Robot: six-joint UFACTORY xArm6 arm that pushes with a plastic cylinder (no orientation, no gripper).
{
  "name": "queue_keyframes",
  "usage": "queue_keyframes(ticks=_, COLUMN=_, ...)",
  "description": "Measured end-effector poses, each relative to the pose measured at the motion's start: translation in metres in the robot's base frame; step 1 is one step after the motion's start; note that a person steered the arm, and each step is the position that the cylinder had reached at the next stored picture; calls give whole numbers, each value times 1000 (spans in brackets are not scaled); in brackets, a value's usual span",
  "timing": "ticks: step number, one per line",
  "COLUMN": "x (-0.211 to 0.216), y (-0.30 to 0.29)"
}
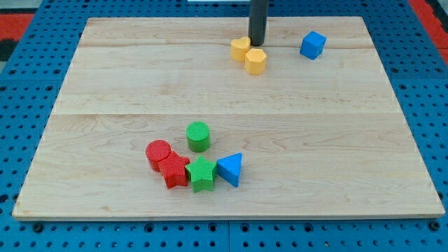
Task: Push the yellow heart top left to the green circle
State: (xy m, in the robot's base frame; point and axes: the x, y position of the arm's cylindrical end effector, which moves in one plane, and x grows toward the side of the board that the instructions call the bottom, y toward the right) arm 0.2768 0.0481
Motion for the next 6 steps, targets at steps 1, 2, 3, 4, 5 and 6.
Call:
queue_keyframes(ticks=1, x=58, y=-34)
queue_keyframes(ticks=2, x=35, y=-40)
queue_keyframes(ticks=3, x=-23, y=-30)
queue_keyframes(ticks=4, x=-1, y=-55)
queue_keyframes(ticks=5, x=43, y=-61)
queue_keyframes(ticks=6, x=122, y=-86)
